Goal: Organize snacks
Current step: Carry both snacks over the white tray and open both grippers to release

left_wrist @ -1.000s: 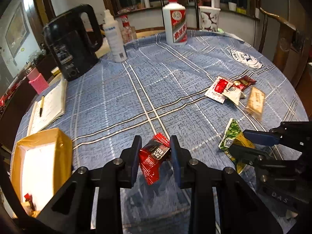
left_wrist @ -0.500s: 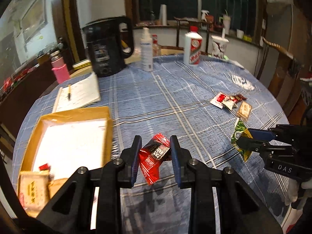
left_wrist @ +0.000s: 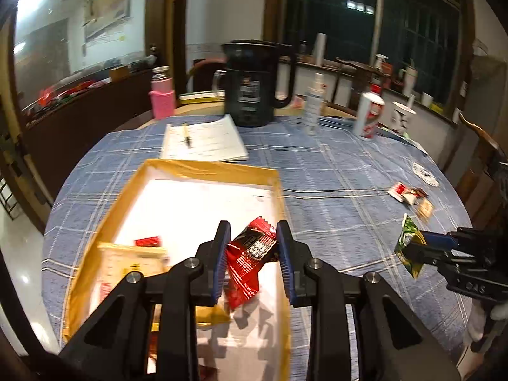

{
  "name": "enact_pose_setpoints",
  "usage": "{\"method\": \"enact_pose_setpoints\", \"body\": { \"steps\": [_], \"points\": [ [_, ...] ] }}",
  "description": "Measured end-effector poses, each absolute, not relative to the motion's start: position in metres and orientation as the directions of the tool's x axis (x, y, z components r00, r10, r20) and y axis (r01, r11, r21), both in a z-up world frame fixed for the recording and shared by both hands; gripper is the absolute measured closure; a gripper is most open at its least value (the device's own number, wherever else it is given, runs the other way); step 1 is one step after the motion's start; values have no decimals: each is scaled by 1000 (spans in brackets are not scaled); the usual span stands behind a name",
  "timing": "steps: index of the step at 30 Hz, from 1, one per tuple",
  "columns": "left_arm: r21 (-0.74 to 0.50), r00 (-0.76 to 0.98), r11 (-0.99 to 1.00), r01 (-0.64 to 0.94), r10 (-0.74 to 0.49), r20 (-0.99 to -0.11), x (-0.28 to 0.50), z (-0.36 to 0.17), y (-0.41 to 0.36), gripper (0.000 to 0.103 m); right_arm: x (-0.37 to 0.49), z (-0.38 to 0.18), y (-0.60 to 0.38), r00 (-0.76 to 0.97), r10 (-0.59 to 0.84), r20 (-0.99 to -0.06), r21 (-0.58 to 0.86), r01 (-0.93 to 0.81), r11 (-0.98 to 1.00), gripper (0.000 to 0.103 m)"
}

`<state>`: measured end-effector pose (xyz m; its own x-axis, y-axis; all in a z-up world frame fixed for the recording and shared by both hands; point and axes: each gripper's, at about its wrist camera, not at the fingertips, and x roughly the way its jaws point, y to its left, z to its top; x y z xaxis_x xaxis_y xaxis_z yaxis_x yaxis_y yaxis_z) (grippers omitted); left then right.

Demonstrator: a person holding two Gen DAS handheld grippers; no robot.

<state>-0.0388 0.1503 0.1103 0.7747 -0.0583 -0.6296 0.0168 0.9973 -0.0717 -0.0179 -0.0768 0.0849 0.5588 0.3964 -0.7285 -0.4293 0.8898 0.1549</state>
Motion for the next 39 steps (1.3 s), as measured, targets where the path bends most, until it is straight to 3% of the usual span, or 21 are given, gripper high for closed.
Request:
{"method": "enact_pose_setpoints", "body": {
  "steps": [10,20,31,39],
  "points": [
    [-66,835,998,-18,-22,-550,-53,102,200,72,-12,84,9,495,486,-721,176,-547,818,75],
    [-77,878,993,88,-114,-464,-67,117,201,72,1,76,20,484,497,-720,201,-540,818,75],
    [-89,785,991,-103,25,-619,-9,98,236,71,0,76,72,461,526,-715,180,-605,776,75],
    [-62,740,987,-148,69,-669,4,82,245,71,9,56,106,454,483,-749,132,-612,780,75]
  ]
}}
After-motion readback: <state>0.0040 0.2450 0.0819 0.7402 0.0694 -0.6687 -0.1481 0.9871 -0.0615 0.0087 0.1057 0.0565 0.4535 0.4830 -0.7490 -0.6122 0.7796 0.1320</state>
